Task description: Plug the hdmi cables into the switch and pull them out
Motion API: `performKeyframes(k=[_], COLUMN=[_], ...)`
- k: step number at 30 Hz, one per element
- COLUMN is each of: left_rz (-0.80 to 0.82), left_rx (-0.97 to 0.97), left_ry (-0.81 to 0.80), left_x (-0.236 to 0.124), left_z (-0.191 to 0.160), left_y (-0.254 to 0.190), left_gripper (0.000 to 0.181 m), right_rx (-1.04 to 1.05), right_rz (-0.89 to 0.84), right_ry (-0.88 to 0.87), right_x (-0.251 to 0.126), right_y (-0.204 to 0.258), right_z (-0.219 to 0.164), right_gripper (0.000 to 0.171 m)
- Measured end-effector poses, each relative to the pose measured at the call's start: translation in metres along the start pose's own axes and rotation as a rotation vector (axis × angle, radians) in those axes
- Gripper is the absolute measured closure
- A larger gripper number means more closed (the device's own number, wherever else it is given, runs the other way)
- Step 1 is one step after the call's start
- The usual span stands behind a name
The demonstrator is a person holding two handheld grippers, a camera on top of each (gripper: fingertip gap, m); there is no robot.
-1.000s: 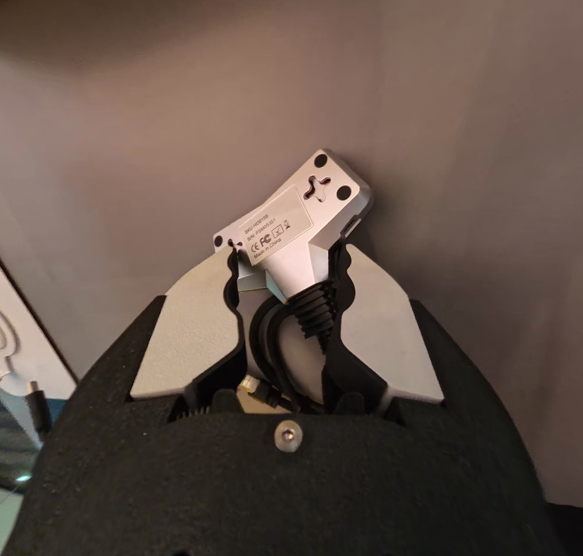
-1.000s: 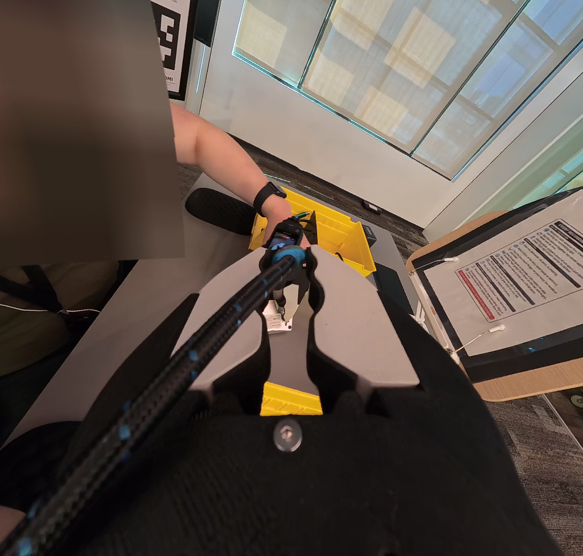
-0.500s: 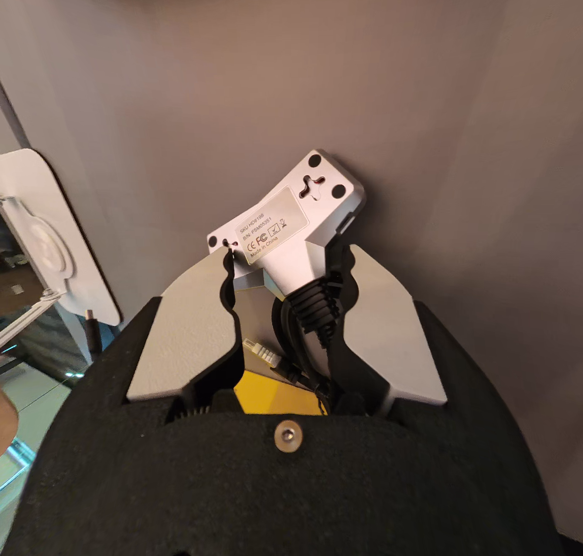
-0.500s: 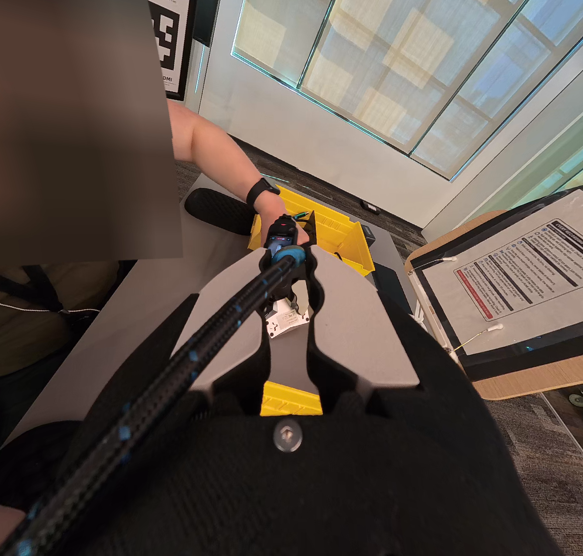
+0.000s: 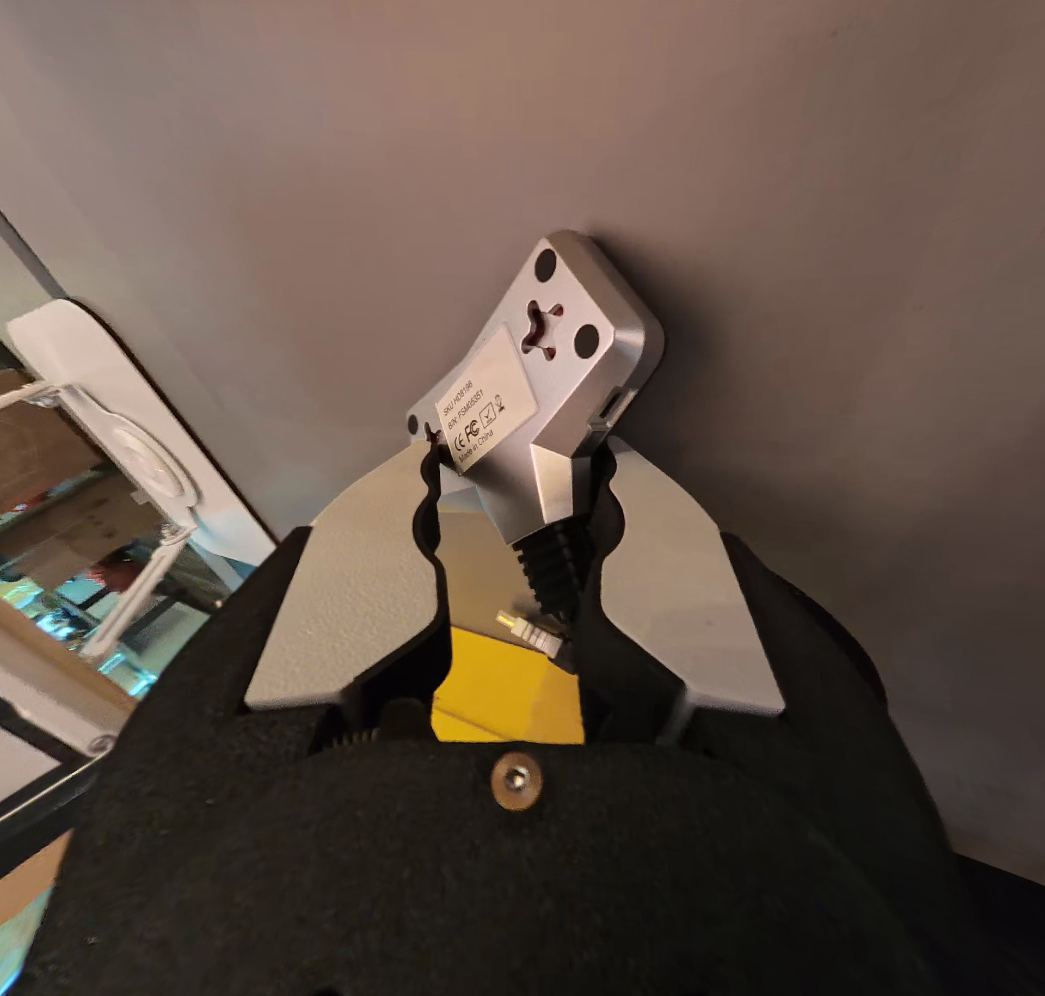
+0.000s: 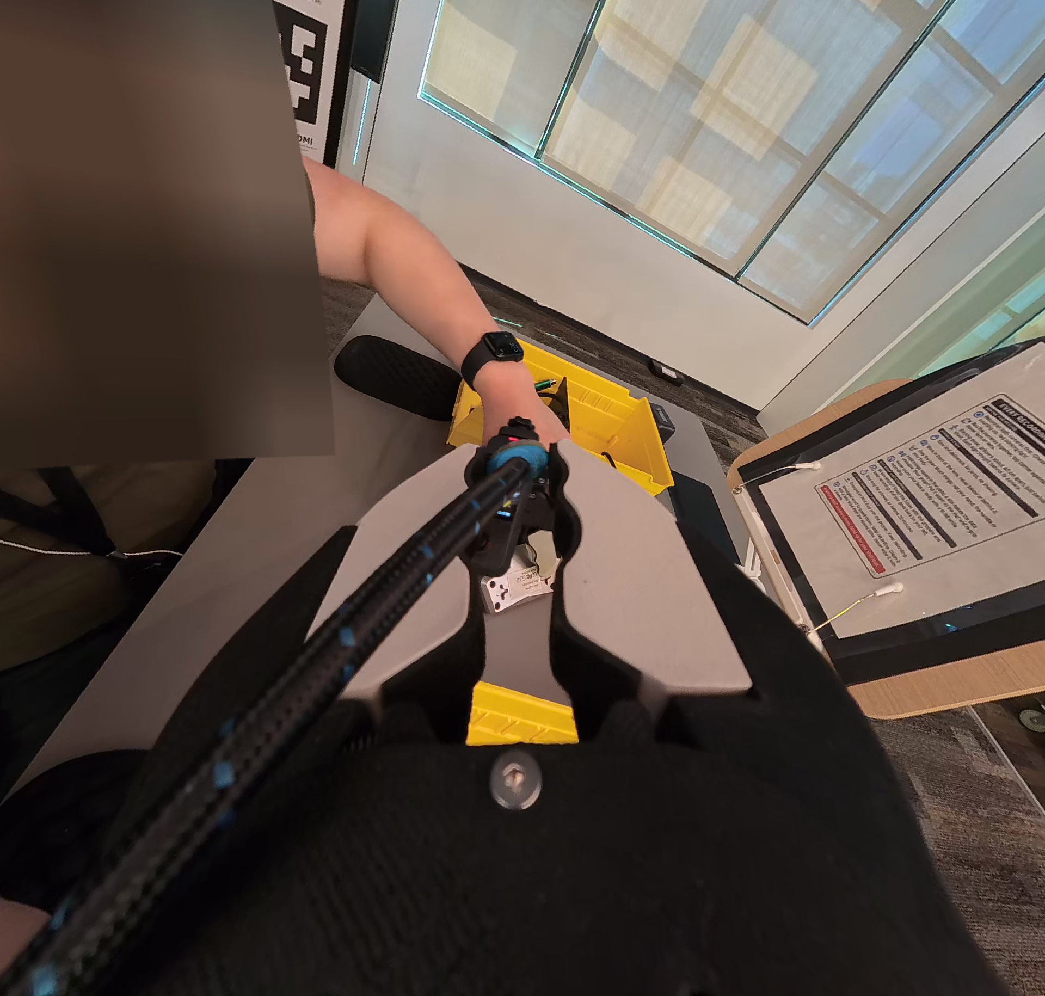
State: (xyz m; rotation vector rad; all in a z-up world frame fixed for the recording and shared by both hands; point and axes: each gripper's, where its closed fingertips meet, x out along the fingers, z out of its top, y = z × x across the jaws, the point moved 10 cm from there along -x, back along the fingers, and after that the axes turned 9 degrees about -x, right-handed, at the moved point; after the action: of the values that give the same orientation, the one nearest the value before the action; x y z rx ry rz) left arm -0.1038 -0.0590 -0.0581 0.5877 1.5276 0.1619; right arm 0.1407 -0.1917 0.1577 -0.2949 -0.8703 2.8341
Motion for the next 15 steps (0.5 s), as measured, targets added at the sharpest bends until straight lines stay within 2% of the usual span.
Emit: performKeyframes(k=[6,7,8,15], left_rz=[0.047,0.060,0.079,0.165], left_rx=[-0.042,-0.057,-0.069,-0.203], left_ry=[-0.005,-0.032,-0.069,-0.333], left_x=[-0.003,-0.008,-0.014,-0.058], left_z=[-0.005,-0.005,-0.006,-0.020], left_y=[0.004,0.006,0.009,0.008], left_gripper=[0.132,0.136,0.151,0.155], right_rx=[-0.005,-0.005,-0.006,-0.006], right_rz=[-0.004,-0.004,-0.005,-0.007], right_ry=[-0.008,-0.008,-0.008,-0.005], right_x=[-0.003,-0.004,-0.004,-0.005], right_y=[0.001,0.001,0.001,0.001], right_z=[0.001,0.001,0.001,0.001], right_gripper=[0.149,0.148,0.148,0.149])
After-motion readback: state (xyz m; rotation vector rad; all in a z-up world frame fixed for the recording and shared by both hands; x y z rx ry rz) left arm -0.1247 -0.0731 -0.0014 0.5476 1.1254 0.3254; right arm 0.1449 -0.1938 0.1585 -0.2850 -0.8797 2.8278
